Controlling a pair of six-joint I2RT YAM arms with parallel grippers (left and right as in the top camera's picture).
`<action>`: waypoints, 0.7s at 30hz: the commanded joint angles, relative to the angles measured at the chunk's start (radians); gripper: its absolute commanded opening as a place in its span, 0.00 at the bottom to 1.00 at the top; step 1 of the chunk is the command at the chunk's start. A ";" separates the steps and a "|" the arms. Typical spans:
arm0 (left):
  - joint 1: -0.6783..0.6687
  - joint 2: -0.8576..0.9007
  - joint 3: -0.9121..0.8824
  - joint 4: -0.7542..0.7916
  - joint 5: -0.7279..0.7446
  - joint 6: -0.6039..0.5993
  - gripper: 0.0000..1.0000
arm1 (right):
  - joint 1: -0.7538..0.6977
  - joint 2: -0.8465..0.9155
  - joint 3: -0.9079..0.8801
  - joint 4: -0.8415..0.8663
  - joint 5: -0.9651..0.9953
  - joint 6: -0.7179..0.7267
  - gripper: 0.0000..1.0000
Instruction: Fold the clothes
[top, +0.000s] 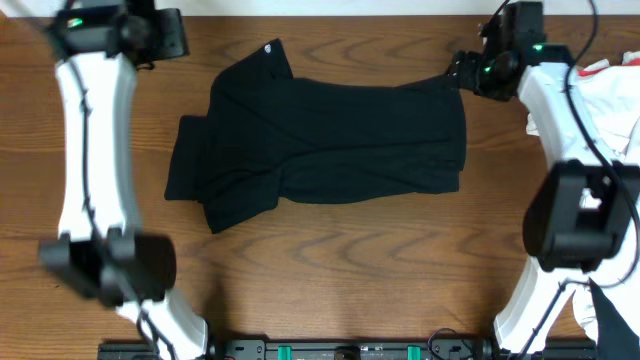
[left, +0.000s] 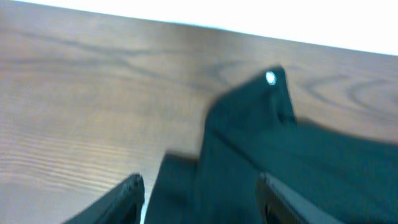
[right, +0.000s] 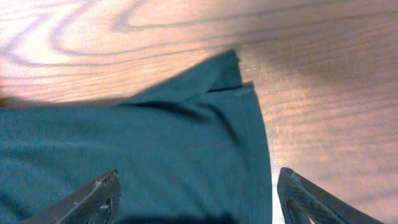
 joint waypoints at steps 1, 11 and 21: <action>0.005 -0.070 0.005 -0.113 -0.029 0.002 0.59 | -0.005 -0.106 0.029 -0.050 -0.040 -0.037 0.79; 0.005 -0.161 0.003 -0.583 -0.028 -0.061 0.46 | 0.022 -0.242 0.026 -0.420 -0.040 -0.071 0.77; -0.084 -0.274 -0.225 -0.632 -0.030 -0.095 0.34 | 0.174 -0.242 -0.153 -0.476 -0.040 -0.104 0.74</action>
